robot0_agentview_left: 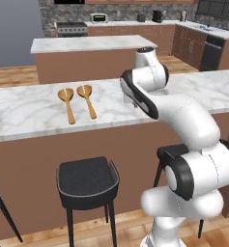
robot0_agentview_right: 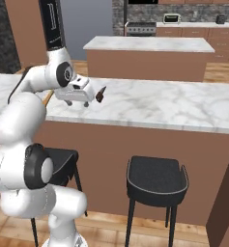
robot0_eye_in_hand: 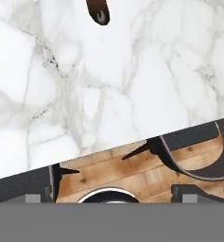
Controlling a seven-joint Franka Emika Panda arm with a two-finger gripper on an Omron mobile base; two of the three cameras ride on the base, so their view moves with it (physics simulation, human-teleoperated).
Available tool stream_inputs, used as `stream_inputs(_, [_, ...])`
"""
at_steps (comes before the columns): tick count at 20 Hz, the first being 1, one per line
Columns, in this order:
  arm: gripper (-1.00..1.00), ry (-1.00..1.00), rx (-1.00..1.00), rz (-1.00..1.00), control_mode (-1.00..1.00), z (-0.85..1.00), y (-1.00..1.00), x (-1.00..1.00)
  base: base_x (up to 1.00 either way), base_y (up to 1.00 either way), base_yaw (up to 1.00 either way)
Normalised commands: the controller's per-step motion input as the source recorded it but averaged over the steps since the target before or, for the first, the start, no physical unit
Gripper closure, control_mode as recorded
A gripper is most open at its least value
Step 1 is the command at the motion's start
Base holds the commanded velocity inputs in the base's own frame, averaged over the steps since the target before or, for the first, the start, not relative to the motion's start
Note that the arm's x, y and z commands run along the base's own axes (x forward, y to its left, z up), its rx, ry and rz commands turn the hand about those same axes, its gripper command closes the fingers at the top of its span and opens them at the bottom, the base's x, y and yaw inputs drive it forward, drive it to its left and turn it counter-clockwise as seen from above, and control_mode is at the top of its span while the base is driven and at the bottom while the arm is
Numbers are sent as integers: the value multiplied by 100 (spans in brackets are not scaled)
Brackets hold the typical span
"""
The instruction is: Pick up the metallic utensils from the counter and place them in the open drawer. Make sure not to pick up any wooden utensils.
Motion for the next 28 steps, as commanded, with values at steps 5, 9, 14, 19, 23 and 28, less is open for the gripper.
stream_inputs(5, [-100,25,-14,4,-100,55,-1,83,0,0,0])
stream_inputs(9, [-100,0,-1,0,-100,-3,-14,60,0,0,0])
stream_inputs(14, [-100,-15,9,3,-100,-22,-18,84,0,0,0])
stream_inputs(19, [-100,-4,11,1,-100,-11,-16,42,0,0,0])
stream_inputs(23, [-100,0,1,0,-100,-13,-2,0,0,0,0])
stream_inputs(28, [-100,1,0,0,-100,-27,0,0,0,0,0])
